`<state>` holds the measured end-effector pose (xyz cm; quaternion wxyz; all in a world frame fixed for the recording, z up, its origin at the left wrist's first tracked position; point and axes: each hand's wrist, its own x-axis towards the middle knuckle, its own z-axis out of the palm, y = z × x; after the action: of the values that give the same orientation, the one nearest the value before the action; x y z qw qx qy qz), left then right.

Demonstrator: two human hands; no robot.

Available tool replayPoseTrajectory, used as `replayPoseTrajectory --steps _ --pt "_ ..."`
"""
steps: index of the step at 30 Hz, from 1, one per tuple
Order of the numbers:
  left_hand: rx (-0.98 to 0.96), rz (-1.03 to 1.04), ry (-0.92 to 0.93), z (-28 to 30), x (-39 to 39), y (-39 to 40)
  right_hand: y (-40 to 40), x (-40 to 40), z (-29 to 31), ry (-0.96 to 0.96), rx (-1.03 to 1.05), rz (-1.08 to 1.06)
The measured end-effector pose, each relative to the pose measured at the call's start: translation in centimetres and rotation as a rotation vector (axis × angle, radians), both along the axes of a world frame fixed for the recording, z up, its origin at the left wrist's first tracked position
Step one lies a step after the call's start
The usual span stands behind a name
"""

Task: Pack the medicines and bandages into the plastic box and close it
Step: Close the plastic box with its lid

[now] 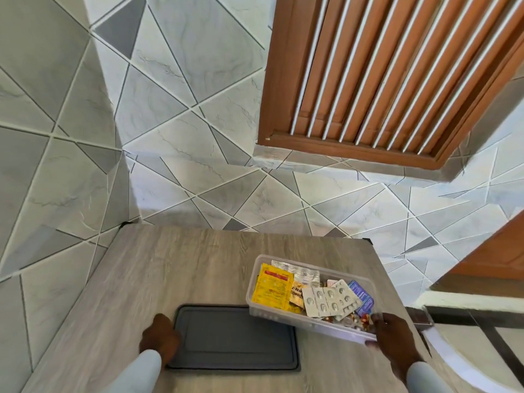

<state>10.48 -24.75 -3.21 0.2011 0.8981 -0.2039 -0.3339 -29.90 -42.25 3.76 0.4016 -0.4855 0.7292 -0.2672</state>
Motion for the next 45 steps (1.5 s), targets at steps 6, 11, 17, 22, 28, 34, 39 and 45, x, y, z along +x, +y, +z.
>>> replayPoseTrajectory --steps 6,11,17,22,28,34,39,45 --pt "-0.02 0.247 -0.159 5.3 8.3 0.4 -2.1 -0.4 -1.3 0.037 0.027 0.098" --pt "-0.167 0.192 -0.245 13.8 13.7 0.4 -2.3 2.1 -3.6 0.036 0.054 0.179" --pt "-0.514 0.024 -0.235 20.6 8.5 -0.7 -1.3 5.8 -5.7 0.001 0.061 0.221" --pt "-0.649 0.094 0.086 21.4 3.6 -2.8 -0.4 7.5 -5.5 -0.039 0.116 0.209" --pt "-0.676 0.015 0.242 20.9 -3.3 -5.4 0.5 9.7 1.2 -0.039 -0.186 0.371" --pt "-0.623 -0.193 0.144 18.2 -10.1 -8.0 6.8 15.2 6.1 -0.572 0.099 0.925" --pt "-0.549 -0.226 0.329 15.8 -12.4 -9.1 8.4 16.5 4.4 -0.53 -0.03 0.58" --pt "-0.469 -0.271 -0.047 12.3 -8.2 -6.5 5.8 12.9 0.9 -0.595 0.048 0.345"
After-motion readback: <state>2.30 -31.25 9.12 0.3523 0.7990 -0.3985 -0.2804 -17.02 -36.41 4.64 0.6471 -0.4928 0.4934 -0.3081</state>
